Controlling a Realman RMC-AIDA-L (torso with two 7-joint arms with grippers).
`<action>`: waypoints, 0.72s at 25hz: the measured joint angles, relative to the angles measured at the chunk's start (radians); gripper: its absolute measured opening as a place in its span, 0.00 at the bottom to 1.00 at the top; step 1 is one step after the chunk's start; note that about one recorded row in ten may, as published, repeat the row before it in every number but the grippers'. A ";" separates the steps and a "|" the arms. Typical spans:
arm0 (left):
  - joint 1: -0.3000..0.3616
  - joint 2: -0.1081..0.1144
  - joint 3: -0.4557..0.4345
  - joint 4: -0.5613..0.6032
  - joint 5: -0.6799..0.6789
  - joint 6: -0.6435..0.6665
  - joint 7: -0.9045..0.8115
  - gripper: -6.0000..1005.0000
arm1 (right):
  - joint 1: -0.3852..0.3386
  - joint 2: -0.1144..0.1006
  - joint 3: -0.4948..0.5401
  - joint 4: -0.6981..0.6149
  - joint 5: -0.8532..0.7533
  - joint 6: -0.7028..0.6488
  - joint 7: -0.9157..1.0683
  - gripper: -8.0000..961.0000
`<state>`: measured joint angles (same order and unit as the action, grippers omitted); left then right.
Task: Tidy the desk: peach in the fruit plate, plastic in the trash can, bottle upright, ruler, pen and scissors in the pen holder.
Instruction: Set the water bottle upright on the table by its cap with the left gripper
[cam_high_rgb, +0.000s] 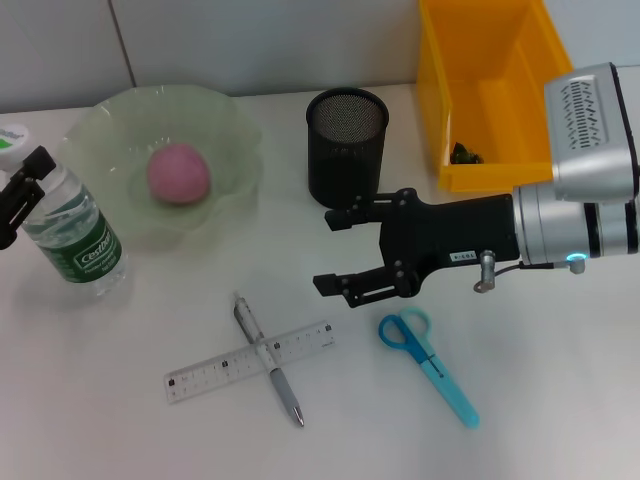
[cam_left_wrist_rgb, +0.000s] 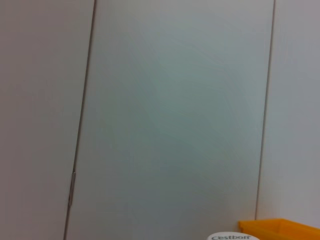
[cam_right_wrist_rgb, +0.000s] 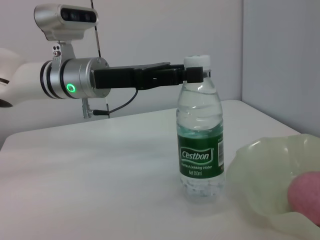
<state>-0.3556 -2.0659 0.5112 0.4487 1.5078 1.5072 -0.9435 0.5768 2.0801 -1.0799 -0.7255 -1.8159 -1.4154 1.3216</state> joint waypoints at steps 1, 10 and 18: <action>0.000 0.000 0.001 -0.002 0.000 0.000 0.000 0.48 | 0.000 0.000 0.000 0.000 0.000 0.000 0.000 0.86; -0.003 0.000 0.005 -0.018 0.000 -0.007 0.011 0.49 | 0.006 0.000 0.000 0.000 0.000 0.004 -0.003 0.86; -0.003 0.000 0.008 -0.019 0.005 -0.009 0.012 0.49 | 0.006 0.000 -0.001 0.000 0.000 0.010 -0.003 0.86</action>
<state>-0.3590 -2.0663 0.5188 0.4295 1.5130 1.4982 -0.9310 0.5829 2.0800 -1.0805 -0.7256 -1.8163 -1.4051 1.3191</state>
